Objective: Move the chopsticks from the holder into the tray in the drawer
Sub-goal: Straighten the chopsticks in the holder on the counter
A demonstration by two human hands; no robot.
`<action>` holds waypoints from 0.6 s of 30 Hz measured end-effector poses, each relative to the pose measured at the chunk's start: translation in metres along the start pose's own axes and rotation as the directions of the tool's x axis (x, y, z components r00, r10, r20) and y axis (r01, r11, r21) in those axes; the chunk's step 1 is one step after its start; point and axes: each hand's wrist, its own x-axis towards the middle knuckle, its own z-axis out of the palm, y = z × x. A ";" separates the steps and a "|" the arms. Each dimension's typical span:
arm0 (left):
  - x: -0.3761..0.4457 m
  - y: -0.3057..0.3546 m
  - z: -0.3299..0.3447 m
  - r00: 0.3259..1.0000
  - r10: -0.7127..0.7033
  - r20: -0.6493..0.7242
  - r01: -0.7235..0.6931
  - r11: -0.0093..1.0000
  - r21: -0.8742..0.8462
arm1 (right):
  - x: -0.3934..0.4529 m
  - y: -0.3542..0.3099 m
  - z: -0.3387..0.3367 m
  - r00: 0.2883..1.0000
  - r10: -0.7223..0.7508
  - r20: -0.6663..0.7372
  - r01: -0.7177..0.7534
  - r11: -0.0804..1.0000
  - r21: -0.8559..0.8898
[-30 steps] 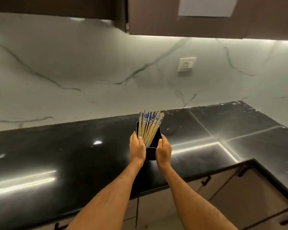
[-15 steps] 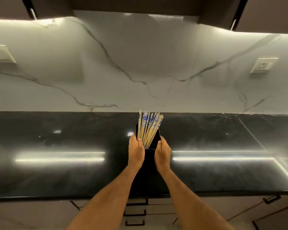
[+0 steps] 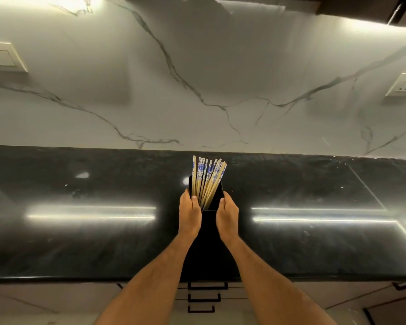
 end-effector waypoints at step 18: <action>0.031 -0.007 -0.006 0.997 0.036 0.069 -0.039 0.999 0.034 | 0.027 0.013 0.015 0.999 -0.006 -0.045 -0.002 0.984 -0.176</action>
